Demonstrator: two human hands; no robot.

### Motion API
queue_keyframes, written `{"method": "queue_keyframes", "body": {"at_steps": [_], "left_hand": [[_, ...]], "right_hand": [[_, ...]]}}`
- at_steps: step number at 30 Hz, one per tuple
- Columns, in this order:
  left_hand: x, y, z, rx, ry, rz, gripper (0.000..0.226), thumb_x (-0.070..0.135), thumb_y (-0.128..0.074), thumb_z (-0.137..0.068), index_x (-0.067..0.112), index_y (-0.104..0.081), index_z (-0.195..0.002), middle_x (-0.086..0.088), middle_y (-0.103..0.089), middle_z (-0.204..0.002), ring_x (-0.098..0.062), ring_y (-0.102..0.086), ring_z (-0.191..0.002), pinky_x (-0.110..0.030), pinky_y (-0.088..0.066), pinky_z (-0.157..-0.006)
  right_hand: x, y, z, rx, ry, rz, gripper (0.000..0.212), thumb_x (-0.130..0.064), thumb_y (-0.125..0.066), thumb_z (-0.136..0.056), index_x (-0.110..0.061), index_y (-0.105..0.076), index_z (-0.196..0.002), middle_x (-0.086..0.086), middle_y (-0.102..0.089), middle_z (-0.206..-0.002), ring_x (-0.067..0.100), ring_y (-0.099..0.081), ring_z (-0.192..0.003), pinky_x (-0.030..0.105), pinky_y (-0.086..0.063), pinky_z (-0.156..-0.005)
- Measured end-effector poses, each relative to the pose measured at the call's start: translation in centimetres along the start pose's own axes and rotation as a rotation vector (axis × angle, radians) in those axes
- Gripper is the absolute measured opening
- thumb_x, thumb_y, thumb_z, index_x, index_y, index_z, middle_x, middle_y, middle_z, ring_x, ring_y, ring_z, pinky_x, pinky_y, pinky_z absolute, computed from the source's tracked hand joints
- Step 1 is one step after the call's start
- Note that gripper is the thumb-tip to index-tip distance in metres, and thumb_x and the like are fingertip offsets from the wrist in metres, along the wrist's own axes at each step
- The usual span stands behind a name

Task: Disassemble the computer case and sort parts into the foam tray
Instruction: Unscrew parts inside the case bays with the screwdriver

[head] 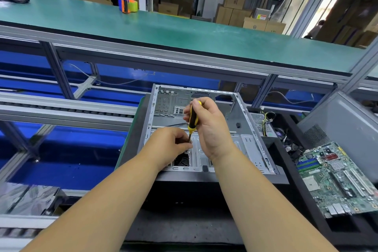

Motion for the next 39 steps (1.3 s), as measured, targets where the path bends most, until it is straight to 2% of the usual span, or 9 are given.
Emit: {"method": "queue_keyframes", "body": {"at_steps": [4,10,13,16,18,21,28,34,39], "left_hand": [[0.2,0.0,0.0,-0.031,-0.04,-0.116,0.011,0.037,-0.077,-0.078,0.03,-0.07,-0.082,0.012,-0.067,-0.075,-0.004,-0.062,-0.074,-0.03,-0.055,-0.072],[0.3,0.1,0.1,0.004,-0.067,-0.2,0.014,0.04,-0.081,-0.074,0.034,-0.069,-0.074,0.013,-0.057,-0.081,-0.001,-0.053,-0.075,-0.025,-0.049,-0.068],[0.3,0.2,0.1,0.008,-0.071,-0.195,0.012,0.04,-0.082,-0.073,0.034,-0.071,-0.075,0.012,-0.056,-0.084,-0.002,-0.053,-0.078,-0.026,-0.049,-0.071],[0.3,0.2,0.1,0.008,-0.067,-0.193,0.012,0.04,-0.082,-0.073,0.033,-0.073,-0.074,0.012,-0.057,-0.083,-0.002,-0.053,-0.077,-0.026,-0.05,-0.071],[0.3,0.2,0.0,0.008,-0.071,-0.193,0.012,0.04,-0.082,-0.073,0.033,-0.072,-0.073,0.013,-0.057,-0.082,-0.002,-0.054,-0.077,-0.026,-0.05,-0.071],[0.3,0.2,0.0,0.011,-0.07,-0.192,0.012,0.04,-0.082,-0.072,0.033,-0.072,-0.073,0.013,-0.057,-0.081,-0.001,-0.053,-0.076,-0.026,-0.05,-0.07],[0.4,0.2,0.0,-0.005,-0.051,-0.2,0.018,0.041,-0.082,-0.072,0.038,-0.065,-0.067,0.013,-0.056,-0.082,-0.002,-0.053,-0.077,-0.025,-0.05,-0.07],[0.6,0.4,0.1,-0.014,-0.062,-0.196,0.022,0.04,-0.082,-0.073,0.04,-0.062,-0.065,0.012,-0.057,-0.083,-0.004,-0.054,-0.08,-0.029,-0.051,-0.074],[0.8,0.4,0.2,-0.007,-0.061,-0.185,0.021,0.039,-0.083,-0.072,0.039,-0.063,-0.066,0.01,-0.058,-0.083,-0.006,-0.056,-0.08,-0.032,-0.053,-0.075]], "right_hand": [[-0.4,0.0,-0.1,-0.039,-0.036,-0.019,0.024,-0.02,-0.047,-0.103,-0.015,-0.066,-0.089,0.0,-0.066,-0.083,0.016,-0.061,-0.076,0.024,-0.049,-0.071],[-0.6,-0.1,-0.3,-0.04,-0.025,-0.11,0.035,-0.015,-0.035,-0.106,-0.005,-0.066,-0.094,0.002,-0.056,-0.074,0.014,-0.051,-0.069,0.023,-0.045,-0.068],[-0.4,-0.2,-0.5,-0.046,-0.027,-0.13,0.038,-0.017,-0.032,-0.107,-0.005,-0.065,-0.095,0.0,-0.053,-0.071,0.012,-0.047,-0.066,0.023,-0.041,-0.067],[0.0,-0.4,-0.4,-0.039,-0.032,-0.14,0.035,-0.026,-0.034,-0.107,-0.009,-0.064,-0.098,-0.003,-0.054,-0.07,0.01,-0.046,-0.065,0.022,-0.04,-0.067],[0.0,-0.5,-0.4,-0.025,-0.035,-0.124,0.025,-0.033,-0.042,-0.103,-0.014,-0.058,-0.101,-0.006,-0.056,-0.07,0.009,-0.047,-0.065,0.021,-0.041,-0.066],[-0.1,-0.4,-0.5,0.014,-0.029,-0.092,0.012,-0.024,-0.045,-0.105,-0.015,-0.049,-0.098,-0.002,-0.06,-0.075,0.012,-0.049,-0.066,0.024,-0.042,-0.068],[-0.7,0.2,-0.6,0.035,-0.065,-0.1,0.03,-0.02,-0.039,-0.106,-0.011,-0.063,-0.09,-0.002,-0.063,-0.077,0.014,-0.059,-0.07,0.031,-0.045,-0.076],[-0.1,0.2,-0.8,0.039,-0.076,-0.222,0.041,-0.026,-0.033,-0.108,-0.006,-0.065,-0.09,0.002,-0.056,-0.075,0.014,-0.049,-0.067,0.025,-0.043,-0.07],[0.4,0.2,-0.2,-0.033,-0.005,-0.27,0.022,-0.035,-0.044,-0.101,-0.014,-0.052,-0.1,0.002,-0.053,-0.077,0.013,-0.046,-0.067,0.023,-0.042,-0.068]]}}
Point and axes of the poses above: each hand's wrist, its own z-axis away from the middle knuckle, its own y-axis out of the back of the hand, x = y × z, the point moved 1 cm from there along -z, towards the middle knuckle
